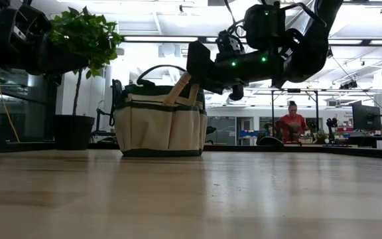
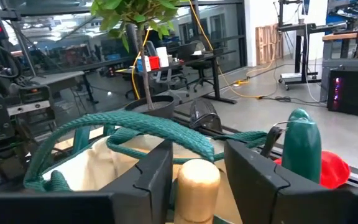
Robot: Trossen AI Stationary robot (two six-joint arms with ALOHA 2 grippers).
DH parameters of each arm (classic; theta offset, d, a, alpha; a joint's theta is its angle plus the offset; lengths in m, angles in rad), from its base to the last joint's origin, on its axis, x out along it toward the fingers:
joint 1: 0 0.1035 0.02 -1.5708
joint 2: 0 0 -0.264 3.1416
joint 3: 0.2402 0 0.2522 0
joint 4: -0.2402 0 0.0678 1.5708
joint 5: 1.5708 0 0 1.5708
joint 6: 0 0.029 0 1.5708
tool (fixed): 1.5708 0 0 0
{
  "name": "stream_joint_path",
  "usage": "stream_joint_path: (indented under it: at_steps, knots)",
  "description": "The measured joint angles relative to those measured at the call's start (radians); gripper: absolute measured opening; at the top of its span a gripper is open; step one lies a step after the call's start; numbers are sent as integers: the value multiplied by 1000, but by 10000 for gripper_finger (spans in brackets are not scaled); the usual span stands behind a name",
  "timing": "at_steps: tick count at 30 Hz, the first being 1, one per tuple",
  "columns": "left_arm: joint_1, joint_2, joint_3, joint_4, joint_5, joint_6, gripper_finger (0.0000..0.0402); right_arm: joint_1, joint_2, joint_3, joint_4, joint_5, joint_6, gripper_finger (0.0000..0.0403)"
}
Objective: Pick & Place Garden tools in Gardening bag
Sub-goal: Put the trowel into the gardening bag
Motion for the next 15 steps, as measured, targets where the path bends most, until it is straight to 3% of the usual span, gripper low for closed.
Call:
stream_joint_path:
  at_steps: [10, 15]
  knots:
    - [0, 0, 0, 0, 0, 0, 3, 7, -33, -1, -2, 0, -19, 142]
    - [0, 0, 0, 0, 0, 0, 3, 26, -58, -1, -27, 3, -106, 142]
